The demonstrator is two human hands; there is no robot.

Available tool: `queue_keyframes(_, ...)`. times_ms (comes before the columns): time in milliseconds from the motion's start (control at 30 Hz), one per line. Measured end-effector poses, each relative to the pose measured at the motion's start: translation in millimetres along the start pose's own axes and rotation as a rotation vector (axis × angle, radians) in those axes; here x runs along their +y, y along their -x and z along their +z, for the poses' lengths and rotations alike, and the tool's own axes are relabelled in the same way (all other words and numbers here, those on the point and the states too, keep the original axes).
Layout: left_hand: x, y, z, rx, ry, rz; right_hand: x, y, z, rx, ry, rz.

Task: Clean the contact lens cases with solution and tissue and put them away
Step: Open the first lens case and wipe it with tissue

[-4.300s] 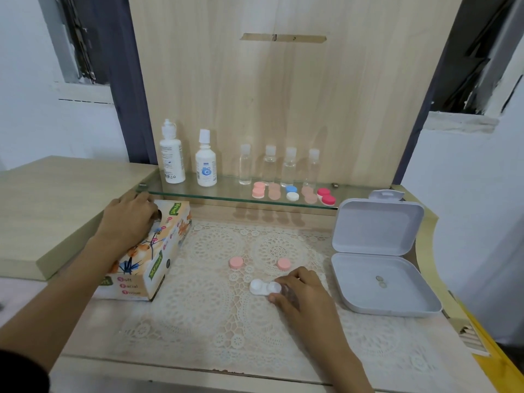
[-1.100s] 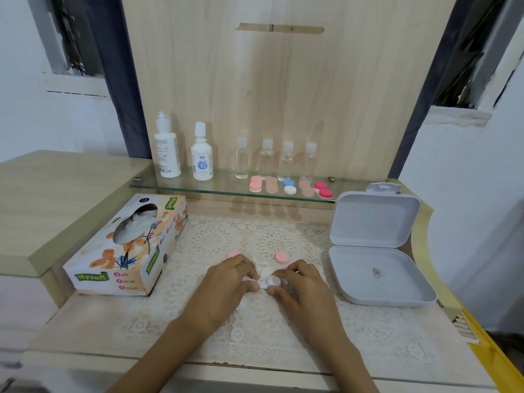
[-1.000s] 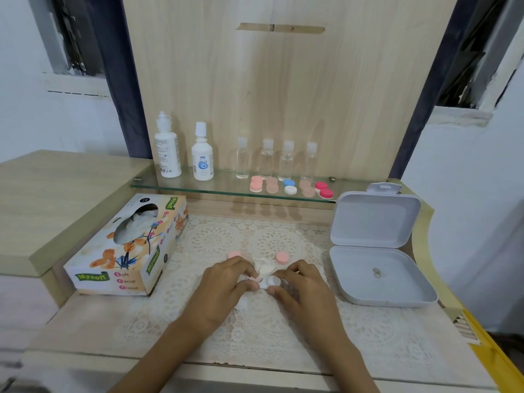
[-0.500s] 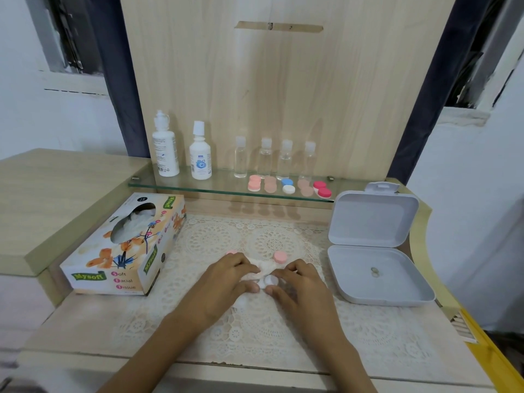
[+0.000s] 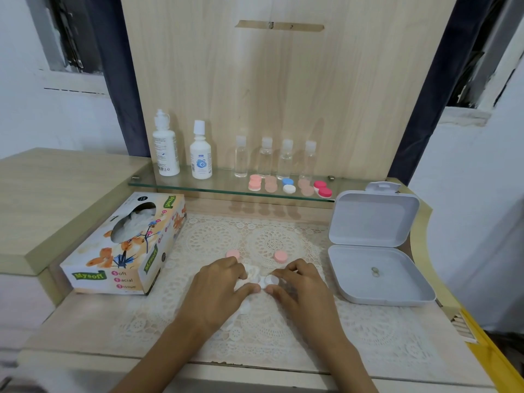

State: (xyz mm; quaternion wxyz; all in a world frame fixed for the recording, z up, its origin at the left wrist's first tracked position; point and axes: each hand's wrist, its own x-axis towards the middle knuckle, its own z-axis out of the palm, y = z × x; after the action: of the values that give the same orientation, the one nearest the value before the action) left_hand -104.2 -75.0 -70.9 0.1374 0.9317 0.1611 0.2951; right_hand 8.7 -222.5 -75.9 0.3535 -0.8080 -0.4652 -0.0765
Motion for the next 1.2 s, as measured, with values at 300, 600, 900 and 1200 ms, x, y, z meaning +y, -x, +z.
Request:
queue_keyframes(300, 1.4, 5.6, -5.4, -0.032, -0.037, 0.243, 1.9, 0.2, 1.2, -0.007, -0.007, 0.007)
queue_keyframes(600, -13.2, 6.2, -12.8, -0.092, -0.074, 0.419, 0.5, -0.5, 0.8, -0.015, 0.003, 0.009)
queue_keyframes(900, -9.3, 9.3, -15.1, -0.032, -0.026, 0.207, 0.6, -0.4, 1.0, -0.027, 0.013, 0.005)
queue_keyframes(1200, -9.9, -9.0, -21.5, -0.211, 0.645, -0.405, -0.9, -0.1, -2.3, -0.014, -0.018, -0.034)
